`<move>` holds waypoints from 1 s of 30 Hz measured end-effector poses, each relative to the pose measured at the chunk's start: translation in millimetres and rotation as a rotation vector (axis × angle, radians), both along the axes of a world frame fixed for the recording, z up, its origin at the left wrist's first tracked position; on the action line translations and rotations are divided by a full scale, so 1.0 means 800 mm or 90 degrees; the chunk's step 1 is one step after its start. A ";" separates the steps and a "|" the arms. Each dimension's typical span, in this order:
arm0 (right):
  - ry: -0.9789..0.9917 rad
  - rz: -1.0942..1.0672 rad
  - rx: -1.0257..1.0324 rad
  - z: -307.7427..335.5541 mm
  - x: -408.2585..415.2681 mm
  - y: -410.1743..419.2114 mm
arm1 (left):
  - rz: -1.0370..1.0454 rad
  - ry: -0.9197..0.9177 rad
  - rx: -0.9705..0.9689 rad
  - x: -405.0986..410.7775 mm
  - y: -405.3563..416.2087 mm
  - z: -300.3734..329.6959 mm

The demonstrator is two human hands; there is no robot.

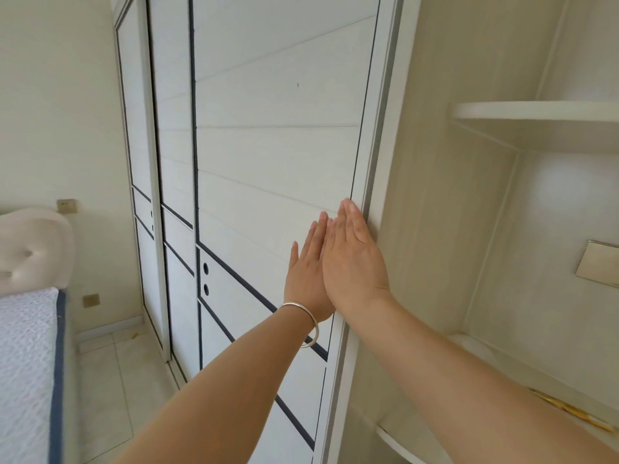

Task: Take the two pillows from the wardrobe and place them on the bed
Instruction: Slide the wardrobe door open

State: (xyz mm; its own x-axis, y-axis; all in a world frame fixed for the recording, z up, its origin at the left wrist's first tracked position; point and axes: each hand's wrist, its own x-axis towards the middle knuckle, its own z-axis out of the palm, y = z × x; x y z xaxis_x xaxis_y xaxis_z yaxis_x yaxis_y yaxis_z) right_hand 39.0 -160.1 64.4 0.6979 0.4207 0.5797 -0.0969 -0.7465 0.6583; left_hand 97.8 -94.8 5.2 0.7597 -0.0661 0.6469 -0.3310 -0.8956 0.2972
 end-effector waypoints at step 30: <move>0.049 0.342 0.992 -0.038 0.267 0.235 | -0.022 0.009 -0.028 0.221 0.232 -0.005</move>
